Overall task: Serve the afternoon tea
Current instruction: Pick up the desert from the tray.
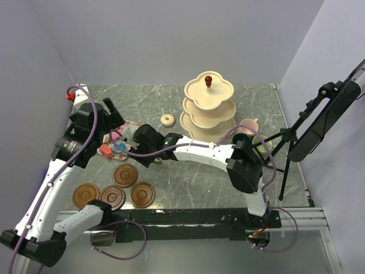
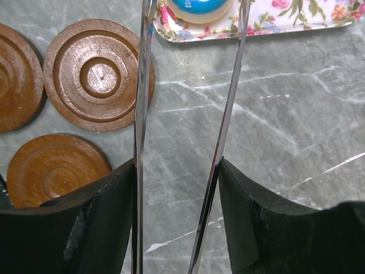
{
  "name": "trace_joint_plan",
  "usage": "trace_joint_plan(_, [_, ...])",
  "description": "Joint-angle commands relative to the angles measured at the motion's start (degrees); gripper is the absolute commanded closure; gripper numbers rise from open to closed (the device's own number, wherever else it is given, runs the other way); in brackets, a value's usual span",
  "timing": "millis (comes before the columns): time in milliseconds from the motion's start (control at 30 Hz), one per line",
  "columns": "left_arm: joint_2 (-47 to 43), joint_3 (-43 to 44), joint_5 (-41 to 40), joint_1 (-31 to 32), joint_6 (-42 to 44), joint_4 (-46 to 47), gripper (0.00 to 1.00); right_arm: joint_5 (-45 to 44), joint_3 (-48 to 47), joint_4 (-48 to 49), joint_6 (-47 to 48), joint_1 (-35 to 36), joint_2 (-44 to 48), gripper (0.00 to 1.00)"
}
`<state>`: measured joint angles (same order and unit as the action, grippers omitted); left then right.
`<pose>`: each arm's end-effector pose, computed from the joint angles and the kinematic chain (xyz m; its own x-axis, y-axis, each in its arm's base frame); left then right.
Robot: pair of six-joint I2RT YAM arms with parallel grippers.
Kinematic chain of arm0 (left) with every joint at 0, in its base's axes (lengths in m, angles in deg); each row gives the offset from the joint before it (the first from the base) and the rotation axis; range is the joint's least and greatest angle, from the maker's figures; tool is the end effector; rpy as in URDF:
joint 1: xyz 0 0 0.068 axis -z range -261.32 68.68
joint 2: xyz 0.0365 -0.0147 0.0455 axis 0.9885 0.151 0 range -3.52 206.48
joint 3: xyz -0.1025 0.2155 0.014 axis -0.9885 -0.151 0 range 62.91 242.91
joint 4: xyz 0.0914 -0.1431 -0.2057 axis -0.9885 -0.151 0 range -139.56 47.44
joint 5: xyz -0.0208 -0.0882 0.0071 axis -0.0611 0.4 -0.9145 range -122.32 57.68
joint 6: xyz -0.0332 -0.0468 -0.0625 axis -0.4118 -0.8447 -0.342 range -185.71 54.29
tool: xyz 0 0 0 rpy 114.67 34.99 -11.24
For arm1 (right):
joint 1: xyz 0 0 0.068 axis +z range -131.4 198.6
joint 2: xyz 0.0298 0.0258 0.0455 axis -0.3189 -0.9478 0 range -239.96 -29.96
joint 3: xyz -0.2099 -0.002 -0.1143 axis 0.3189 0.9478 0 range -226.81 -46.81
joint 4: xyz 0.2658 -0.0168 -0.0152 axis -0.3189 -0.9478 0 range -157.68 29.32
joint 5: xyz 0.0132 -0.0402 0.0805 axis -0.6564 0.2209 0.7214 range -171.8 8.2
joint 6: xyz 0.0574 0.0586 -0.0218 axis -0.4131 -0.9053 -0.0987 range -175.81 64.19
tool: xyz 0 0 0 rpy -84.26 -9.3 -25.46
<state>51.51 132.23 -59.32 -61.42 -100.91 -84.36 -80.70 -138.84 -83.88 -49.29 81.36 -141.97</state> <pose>0.2385 -0.0504 0.3563 -0.3113 -0.4336 -0.8456 -0.3120 0.8872 -0.3400 0.2139 0.4188 0.1948 -0.2095 -0.6550 -0.7260 -0.9252 0.3731 -0.0697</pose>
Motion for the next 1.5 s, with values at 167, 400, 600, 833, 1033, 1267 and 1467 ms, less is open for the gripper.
trace_joint_plan(167, [-1.06,1.52,-2.09,0.23,-1.10,-0.30,0.00,-0.22,-5.70,-0.44,1.56,0.34,-2.78,0.37])
trace_joint_plan(400, [-0.97,1.52,-1.65,0.23,-1.01,-0.12,0.00,-0.75,-6.85,-1.23,2.61,0.43,-4.27,0.37])
trace_joint_plan(600, [-0.88,1.43,-1.39,0.23,-1.01,0.05,0.00,-0.93,-8.43,-2.28,3.76,0.78,-5.68,0.38])
trace_joint_plan(833, [-1.24,1.43,-1.65,0.23,-1.01,0.05,0.00,-0.66,-10.28,-3.96,4.29,1.13,-7.09,0.39])
trace_joint_plan(1033, [-1.24,1.34,-1.74,0.23,-0.83,0.23,0.00,-1.02,-9.31,-5.10,3.85,1.13,-6.74,0.39])
trace_joint_plan(1267, [-1.32,1.17,-1.56,0.23,-1.01,0.23,0.00,-3.04,-6.32,-4.48,3.14,1.13,-4.98,0.39])
trace_joint_plan(1467, [-1.32,1.34,-1.56,0.23,-1.10,-0.03,0.00,-2.60,-9.04,-5.36,3.49,1.22,-6.64,0.45])
